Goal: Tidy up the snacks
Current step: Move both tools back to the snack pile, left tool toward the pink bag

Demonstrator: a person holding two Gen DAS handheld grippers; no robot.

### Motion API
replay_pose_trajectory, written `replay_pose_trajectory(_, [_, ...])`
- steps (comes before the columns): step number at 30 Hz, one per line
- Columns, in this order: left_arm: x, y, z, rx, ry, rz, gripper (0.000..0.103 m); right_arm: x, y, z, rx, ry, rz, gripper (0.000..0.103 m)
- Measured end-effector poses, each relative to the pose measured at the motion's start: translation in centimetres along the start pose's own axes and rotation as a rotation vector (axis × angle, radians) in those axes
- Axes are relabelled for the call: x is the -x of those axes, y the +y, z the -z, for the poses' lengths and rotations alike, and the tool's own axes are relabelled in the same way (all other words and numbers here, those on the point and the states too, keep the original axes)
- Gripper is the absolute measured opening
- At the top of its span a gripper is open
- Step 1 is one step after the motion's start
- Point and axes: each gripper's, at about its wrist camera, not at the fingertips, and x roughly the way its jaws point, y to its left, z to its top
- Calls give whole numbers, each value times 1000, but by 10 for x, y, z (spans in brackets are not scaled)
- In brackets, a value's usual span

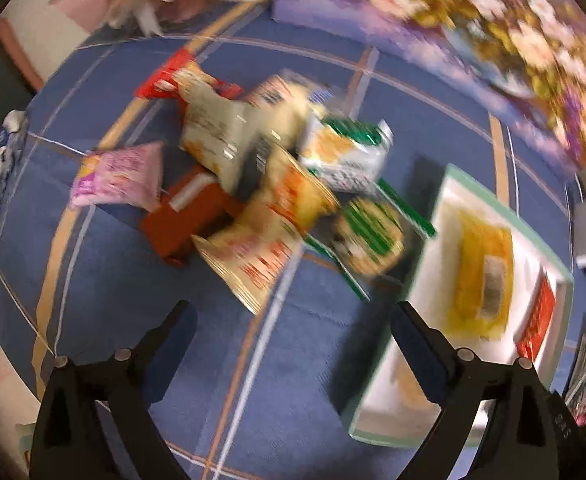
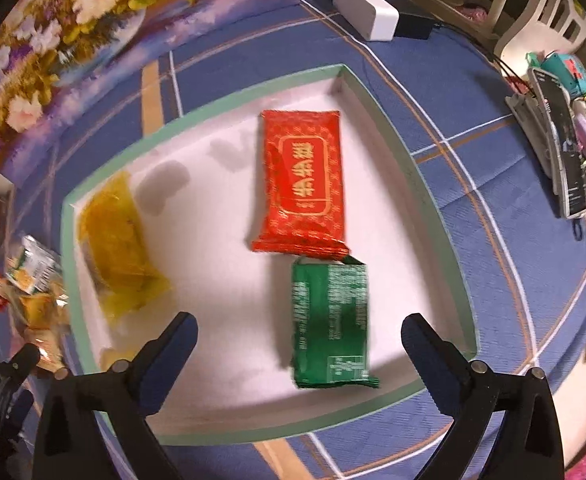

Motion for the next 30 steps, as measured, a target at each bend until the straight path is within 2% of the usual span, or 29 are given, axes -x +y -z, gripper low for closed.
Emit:
replay_pose_trajectory(4, [9,20,-8,50,-69,-7,97,7,7,-2,3,-40,-61,103])
replay_pose_trajectory(7, [9,33,-14,66,-68,-10,97,9,14,-3,21,-61,-68,103])
replay_pose_trajectory(13, [19,64,-24,120,-86,-17,97,9,33,3,55,-37,-83,103])
replay_pose_trajectory(18, [29,100,-36,154,-132,-53,97,20,64,10,116,-58,-105,103])
replay_pose_trajectory(24, [43,152,-45,219,-181,-133,97,26,108,24,195,-67,-130,103])
replay_pose_trajectory(30, [48,192,-50,289,-196,-141,97,29,153,42,269,-64,-186,103])
